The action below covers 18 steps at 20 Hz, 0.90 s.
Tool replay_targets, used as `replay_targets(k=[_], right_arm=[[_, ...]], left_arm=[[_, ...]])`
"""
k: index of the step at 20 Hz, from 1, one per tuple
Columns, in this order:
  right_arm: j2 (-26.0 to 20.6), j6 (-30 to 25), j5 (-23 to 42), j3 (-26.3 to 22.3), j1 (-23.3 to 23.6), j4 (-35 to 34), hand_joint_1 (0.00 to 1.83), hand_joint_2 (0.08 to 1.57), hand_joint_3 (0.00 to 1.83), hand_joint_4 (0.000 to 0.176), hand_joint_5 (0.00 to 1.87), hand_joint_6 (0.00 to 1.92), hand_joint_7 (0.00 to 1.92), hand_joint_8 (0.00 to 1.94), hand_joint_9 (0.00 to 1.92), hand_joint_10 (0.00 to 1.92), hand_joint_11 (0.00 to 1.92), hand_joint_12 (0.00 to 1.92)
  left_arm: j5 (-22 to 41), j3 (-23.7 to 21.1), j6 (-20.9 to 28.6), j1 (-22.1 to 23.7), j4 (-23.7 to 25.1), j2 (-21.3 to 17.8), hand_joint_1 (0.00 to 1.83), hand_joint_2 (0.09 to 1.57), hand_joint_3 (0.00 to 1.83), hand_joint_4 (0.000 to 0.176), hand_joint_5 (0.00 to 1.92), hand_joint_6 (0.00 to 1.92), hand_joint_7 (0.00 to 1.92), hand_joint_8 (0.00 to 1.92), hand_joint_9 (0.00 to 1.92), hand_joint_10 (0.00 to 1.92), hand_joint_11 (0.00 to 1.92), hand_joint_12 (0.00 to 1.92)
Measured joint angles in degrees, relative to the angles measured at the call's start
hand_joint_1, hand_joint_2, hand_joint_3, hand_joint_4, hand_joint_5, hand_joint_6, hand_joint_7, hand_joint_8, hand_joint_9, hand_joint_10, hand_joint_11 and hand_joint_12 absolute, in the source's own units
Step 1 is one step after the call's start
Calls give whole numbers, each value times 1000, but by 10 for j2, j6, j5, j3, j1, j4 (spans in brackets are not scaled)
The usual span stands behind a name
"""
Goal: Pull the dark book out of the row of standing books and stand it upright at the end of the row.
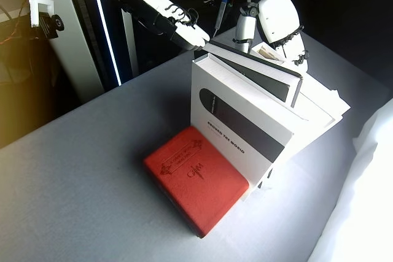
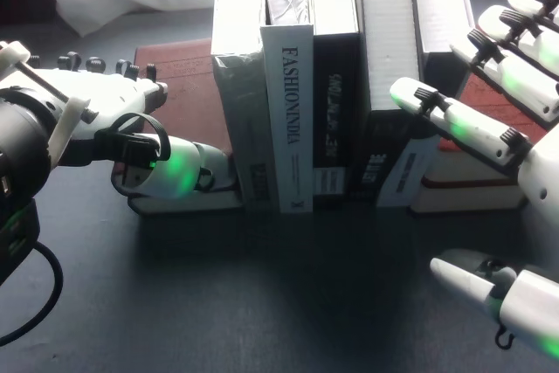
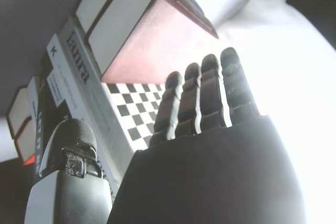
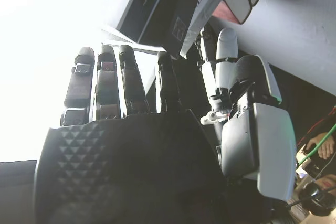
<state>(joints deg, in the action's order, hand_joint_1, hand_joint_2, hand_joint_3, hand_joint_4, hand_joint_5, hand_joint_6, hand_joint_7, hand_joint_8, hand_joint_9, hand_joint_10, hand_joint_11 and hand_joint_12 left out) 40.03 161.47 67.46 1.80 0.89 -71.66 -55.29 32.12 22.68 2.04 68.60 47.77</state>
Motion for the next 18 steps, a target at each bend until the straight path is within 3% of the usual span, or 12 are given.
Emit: replay_targets(k=[13, 18], right_arm=[[-9, 21, 5, -10, -12, -7, 0, 1151, 0, 0, 0, 0, 0, 0, 0, 0, 0, 0], [-15, 30, 5, -10, -41, 10, 0, 1157, 1, 0, 0, 0, 0, 0, 0, 0, 0, 0]], left_arm=[[-5, 0, 0, 0, 0, 0, 0, 1223, 2, 0, 47, 13, 23, 9, 4, 1, 0, 0], [-5, 0, 1, 0, 0, 0, 0, 1220, 0, 0, 58, 14, 34, 11, 16, 6, 1, 0]])
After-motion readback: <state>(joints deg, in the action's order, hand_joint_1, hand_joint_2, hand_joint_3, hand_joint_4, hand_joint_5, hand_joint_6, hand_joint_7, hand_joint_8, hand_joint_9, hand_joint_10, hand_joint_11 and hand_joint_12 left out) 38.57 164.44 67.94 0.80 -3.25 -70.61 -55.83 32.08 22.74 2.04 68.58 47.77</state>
